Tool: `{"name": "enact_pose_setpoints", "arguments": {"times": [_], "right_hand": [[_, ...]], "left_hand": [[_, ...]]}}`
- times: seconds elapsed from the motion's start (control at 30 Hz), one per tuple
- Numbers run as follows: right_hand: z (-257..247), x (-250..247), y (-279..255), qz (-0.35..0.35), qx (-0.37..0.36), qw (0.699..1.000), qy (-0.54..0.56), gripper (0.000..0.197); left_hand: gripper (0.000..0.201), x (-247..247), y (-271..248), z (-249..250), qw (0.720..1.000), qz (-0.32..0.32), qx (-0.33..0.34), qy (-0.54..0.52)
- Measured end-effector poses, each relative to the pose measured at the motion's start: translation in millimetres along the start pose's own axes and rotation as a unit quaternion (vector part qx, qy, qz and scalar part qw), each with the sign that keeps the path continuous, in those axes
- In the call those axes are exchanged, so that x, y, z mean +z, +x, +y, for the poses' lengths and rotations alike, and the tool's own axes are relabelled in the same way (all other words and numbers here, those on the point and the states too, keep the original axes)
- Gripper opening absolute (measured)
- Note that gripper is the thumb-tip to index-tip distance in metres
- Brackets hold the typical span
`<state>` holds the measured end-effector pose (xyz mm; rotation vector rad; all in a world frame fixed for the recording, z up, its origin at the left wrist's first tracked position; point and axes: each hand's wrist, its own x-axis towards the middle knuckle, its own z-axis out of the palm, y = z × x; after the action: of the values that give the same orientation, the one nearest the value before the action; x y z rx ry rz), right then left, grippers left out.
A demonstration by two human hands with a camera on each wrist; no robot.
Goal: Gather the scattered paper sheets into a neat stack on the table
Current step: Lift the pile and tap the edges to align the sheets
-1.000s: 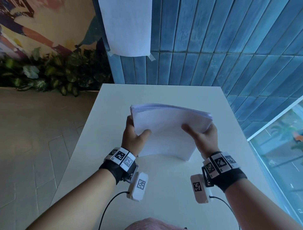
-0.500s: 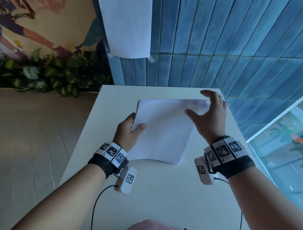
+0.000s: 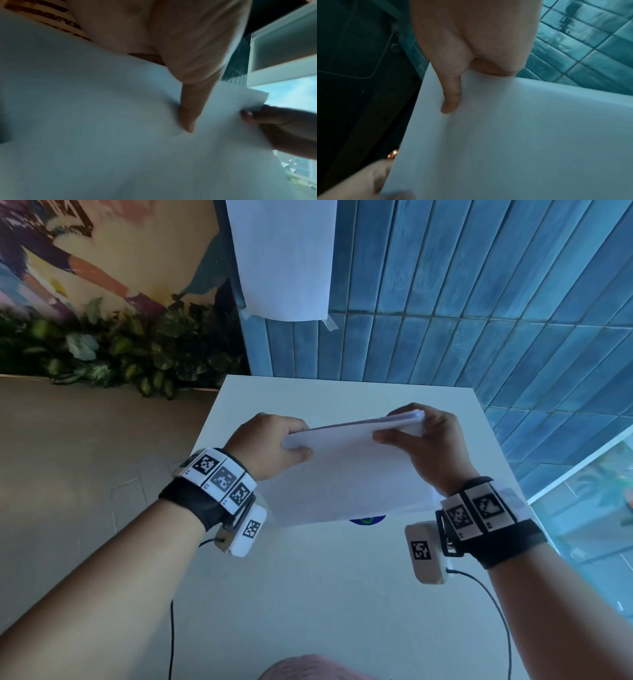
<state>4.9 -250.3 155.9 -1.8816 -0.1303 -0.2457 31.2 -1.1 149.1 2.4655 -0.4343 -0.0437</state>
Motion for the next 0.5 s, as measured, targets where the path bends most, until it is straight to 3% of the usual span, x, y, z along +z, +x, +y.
{"name": "enact_pose_setpoints", "arguments": {"times": [0.1, 0.2, 0.3, 0.37, 0.43, 0.5], "right_hand": [[12, -19, 0, 0.031, 0.011, 0.999, 0.023, 0.023], [20, -32, -2, 0.055, 0.025, 0.995, 0.075, 0.026], [28, -34, -4, 0.068, 0.054, 0.990, 0.113, 0.023], [36, -27, -7, 0.092, 0.070, 0.986, 0.119, 0.022], [44, -18, -14, 0.124, 0.083, 0.983, 0.112, 0.022], [54, -9, -23, 0.154, 0.091, 0.978, 0.105, 0.022]], "left_hand": [[0.016, -5, -7, -26, 0.998, -0.005, -0.053, 0.016], [0.014, -6, -13, -43, 0.991, 0.026, -0.083, -0.104], [0.014, 0, -13, -44, 0.940, 0.091, -0.103, -0.312], [0.026, 12, -11, -38, 0.904, 0.123, -0.103, -0.395], [0.033, 29, -10, -30, 0.900, 0.150, -0.097, -0.399], [0.031, 46, -13, -26, 0.914, 0.166, -0.095, -0.359]]}}
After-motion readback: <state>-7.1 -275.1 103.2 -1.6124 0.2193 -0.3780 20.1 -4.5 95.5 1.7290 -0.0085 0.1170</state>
